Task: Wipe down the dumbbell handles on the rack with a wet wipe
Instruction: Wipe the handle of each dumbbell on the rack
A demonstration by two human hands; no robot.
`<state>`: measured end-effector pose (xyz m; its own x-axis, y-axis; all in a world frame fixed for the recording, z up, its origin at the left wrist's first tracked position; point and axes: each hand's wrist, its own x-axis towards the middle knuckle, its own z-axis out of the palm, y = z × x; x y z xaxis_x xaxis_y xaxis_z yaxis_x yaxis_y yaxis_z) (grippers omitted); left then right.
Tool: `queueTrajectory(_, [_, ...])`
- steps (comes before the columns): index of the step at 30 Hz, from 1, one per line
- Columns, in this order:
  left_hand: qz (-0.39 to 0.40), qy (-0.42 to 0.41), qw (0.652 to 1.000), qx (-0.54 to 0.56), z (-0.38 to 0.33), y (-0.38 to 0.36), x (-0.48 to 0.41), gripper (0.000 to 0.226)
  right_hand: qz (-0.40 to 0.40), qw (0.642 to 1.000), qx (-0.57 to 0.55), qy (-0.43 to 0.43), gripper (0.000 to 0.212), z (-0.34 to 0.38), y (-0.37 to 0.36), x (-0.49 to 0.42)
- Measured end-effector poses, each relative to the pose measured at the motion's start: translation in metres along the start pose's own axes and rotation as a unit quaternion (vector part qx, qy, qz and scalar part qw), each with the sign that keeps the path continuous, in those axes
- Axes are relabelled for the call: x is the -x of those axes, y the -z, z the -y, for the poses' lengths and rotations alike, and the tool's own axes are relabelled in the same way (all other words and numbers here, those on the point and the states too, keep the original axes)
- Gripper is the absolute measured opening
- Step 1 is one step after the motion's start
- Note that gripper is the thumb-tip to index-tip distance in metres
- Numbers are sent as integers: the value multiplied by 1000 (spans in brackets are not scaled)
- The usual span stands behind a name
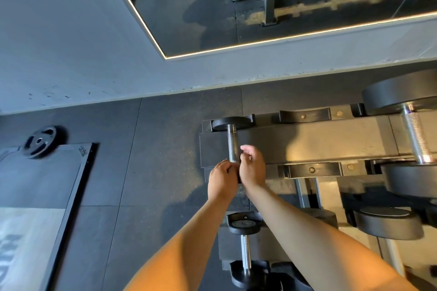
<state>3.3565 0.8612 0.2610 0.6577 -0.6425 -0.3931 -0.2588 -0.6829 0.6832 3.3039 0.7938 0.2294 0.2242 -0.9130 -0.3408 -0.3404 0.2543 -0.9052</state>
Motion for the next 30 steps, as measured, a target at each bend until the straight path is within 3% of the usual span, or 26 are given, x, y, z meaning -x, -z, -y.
queueTrajectory(3, [-55,-12,998,-41,5,1,0,35,13,999,-33,-41,28,-5,5,11])
queueTrajectory(7, [-108,-37,993,25,-13,9,-11,35,63,983,-140,-103,25,4,11,10])
queueTrajectory(10, [-67,-93,993,32,-29,1,-27,37,92,974,-172,-117,24,9,11,5])
queueTrajectory(15, [-50,-61,995,-59,-31,-10,-19,42,125,960,-207,-142,31,11,17,3])
queueTrajectory(22, [-50,-103,977,-180,-14,-4,17,36,145,946,-221,-185,25,30,38,8])
queueTrajectory(27, [-54,-183,965,-182,-15,-8,13,42,103,966,-181,-150,26,31,36,7])
queueTrajectory(30, [3,-153,984,-90,-26,-15,8,45,122,960,-191,-163,17,39,41,3])
